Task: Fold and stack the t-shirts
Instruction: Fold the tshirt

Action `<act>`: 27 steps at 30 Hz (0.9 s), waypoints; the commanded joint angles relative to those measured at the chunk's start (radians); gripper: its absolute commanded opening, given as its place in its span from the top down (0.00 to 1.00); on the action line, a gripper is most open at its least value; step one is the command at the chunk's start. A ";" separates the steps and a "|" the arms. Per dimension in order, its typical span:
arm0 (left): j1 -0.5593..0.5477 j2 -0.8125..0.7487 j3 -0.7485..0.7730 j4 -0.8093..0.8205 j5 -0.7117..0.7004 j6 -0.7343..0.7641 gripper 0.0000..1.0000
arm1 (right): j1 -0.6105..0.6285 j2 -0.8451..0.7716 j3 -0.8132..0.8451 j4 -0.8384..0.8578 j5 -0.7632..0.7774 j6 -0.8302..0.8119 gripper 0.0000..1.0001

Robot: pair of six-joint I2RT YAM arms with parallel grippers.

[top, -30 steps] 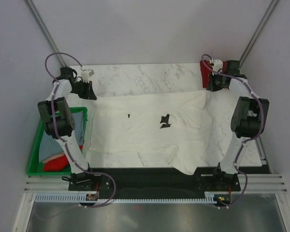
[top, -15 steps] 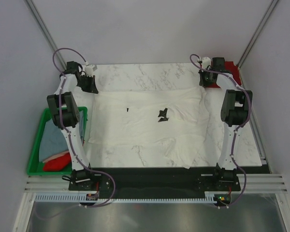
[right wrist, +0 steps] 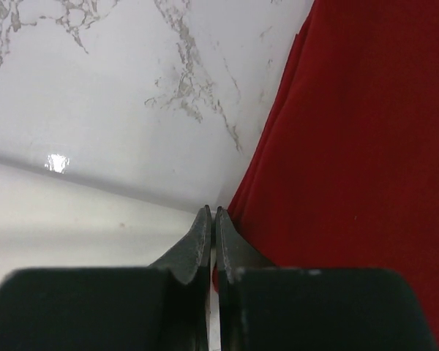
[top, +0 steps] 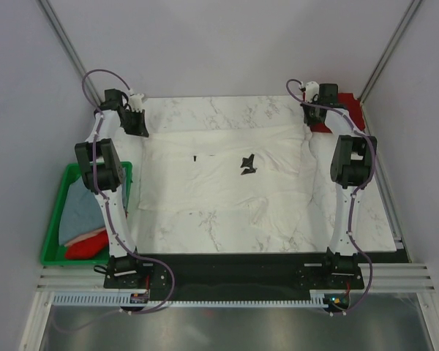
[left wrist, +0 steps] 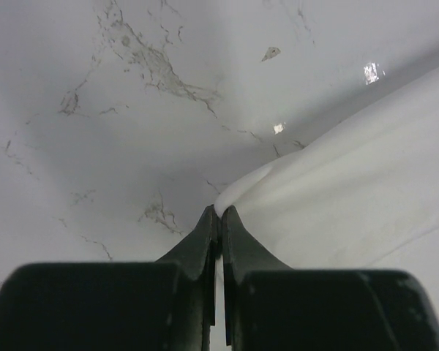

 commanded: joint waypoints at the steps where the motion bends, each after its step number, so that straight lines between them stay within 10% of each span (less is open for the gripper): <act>1: 0.009 -0.016 0.047 0.070 -0.043 -0.081 0.92 | 0.002 -0.001 0.073 0.080 0.081 0.015 0.87; 4: 0.008 -0.062 0.067 0.091 -0.043 -0.117 0.78 | 0.010 -0.045 0.074 0.088 0.098 0.044 0.59; 7: 0.000 -0.128 0.070 0.096 -0.040 -0.118 0.76 | 0.011 -0.126 0.044 0.088 0.082 0.058 0.53; 14: 0.000 -0.341 -0.129 0.078 -0.002 -0.076 0.66 | 0.011 -0.382 -0.236 0.051 -0.014 -0.007 0.51; 27: -0.005 -0.721 -0.545 -0.189 0.031 0.089 0.65 | 0.090 -1.153 -1.065 -0.327 -0.299 -0.766 0.52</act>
